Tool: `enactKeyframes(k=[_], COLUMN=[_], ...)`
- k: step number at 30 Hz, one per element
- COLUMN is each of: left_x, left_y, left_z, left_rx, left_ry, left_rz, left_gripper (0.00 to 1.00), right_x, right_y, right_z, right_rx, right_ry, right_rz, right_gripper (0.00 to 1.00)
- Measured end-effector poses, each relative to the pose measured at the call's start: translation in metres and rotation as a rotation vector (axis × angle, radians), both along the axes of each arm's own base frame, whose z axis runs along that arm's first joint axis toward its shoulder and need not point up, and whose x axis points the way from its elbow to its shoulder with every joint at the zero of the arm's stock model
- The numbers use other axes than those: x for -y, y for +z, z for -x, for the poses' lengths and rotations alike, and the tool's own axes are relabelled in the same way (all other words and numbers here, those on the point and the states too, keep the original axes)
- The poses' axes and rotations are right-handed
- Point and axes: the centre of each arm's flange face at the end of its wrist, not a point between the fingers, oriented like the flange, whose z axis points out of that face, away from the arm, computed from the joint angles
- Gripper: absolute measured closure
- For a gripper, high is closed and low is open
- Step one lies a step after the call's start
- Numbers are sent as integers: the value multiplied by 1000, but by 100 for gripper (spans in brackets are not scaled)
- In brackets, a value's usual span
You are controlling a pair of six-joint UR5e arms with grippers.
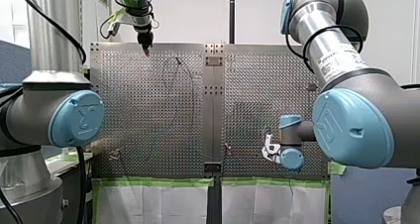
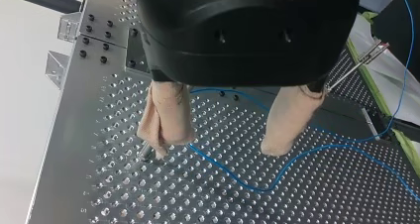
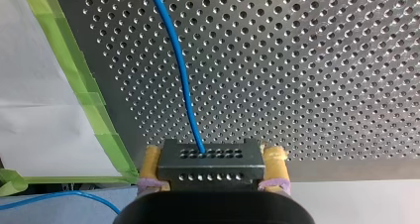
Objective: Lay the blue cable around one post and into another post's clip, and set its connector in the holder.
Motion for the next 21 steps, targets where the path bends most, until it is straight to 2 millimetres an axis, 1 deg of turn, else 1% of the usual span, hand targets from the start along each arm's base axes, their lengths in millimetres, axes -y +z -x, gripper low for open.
enactKeyframes(k=[7,21], left_x=[1,-6], left_y=[1,7], left_z=[0,5], left_rx=[3,22], left_ry=[-9,32], left_rz=[9,-2], left_gripper=[0,0], right_x=[0,0], right_y=[0,0], right_z=[0,-1], right_rx=[-1,-1], right_ry=[1,7], right_rz=[0,0], right_gripper=[82,82])
